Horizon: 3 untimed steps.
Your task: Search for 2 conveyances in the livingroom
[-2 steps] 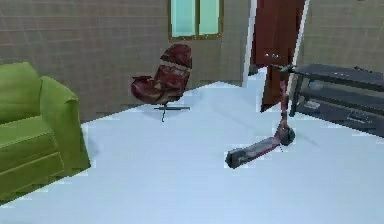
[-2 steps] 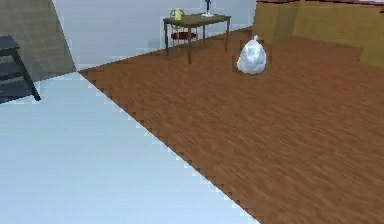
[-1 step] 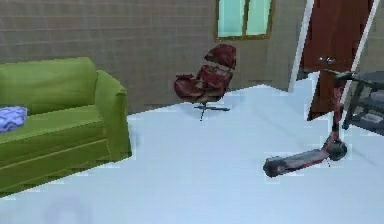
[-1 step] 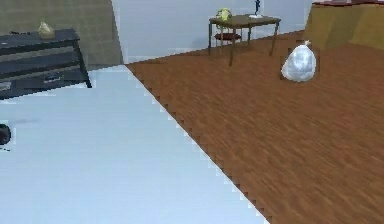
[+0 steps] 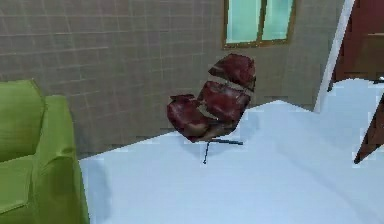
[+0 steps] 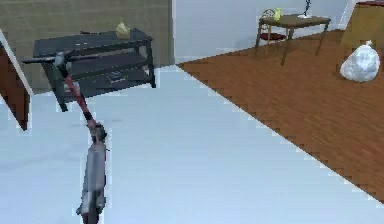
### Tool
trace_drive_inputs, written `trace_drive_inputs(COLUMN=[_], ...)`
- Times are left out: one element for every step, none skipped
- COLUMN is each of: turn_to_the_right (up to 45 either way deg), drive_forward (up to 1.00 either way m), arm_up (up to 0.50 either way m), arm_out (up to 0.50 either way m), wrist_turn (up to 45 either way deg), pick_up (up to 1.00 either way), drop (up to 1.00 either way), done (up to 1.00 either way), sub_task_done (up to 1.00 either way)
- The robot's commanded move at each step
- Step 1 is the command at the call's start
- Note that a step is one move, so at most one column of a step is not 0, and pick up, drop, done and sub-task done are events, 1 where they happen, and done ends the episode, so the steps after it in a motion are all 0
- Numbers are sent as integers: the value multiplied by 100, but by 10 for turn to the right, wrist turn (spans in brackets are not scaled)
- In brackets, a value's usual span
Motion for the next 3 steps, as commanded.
trace_drive_inputs(turn_to_the_right=[0,450,420], drive_forward=[75,0,0], arm_up=[0,0,0], arm_out=[0,0,0], wrist_turn=[0,0,0], pick_up=[0,0,0], drop=[0,0,0], done=[0,0,0], sub_task_done=[0,0,0])
